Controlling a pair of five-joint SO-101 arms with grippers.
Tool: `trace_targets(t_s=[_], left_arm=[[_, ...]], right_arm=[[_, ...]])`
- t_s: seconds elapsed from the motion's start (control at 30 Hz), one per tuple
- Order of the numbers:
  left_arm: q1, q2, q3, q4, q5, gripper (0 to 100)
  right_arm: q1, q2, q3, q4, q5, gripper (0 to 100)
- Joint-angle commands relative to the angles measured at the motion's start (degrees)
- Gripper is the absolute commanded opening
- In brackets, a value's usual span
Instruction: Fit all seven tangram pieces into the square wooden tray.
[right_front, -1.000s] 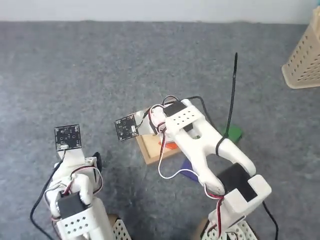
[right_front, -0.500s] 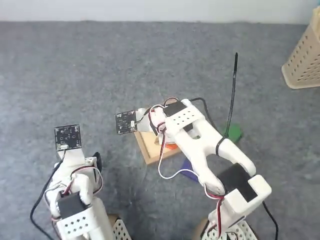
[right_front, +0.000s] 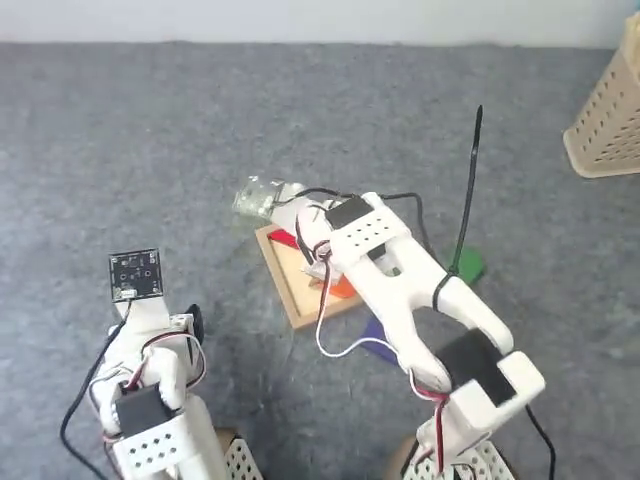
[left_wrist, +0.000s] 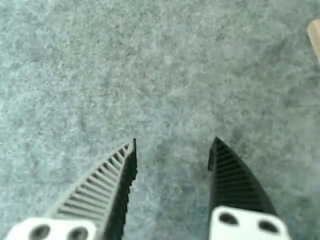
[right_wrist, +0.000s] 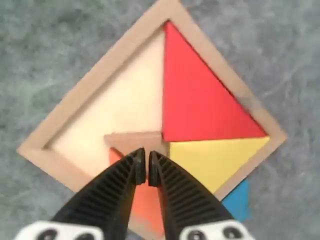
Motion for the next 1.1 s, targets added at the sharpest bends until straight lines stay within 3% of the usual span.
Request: trace_targets(t_s=[0.0,0.13,0.23,0.6,1.07], left_arm=[[0.09,-0.62,-0.31,0.18,0.53,23],[0.09,-0.62,-0.31,0.18,0.53,23],[0.09,-0.62,-0.31,0.18,0.53,23],[0.09,-0.62,-0.31,0.18,0.53,23],[0.09,-0.62,-0.31,0.18,0.53,23]], right_arm=[[1.01,-9.01,6.86,-6.99,-5.89,0.5],[1.01,-14.29,20.92,-22.99,-9.93,0.5],[1.01,-14.90,24.18,-28.26,-12.48,0.6],[1.19,-11.30,24.18,-28.35,-12.92,0.6],[7.78,-11.47,24.97,-24.66,-12.84,0.6]])
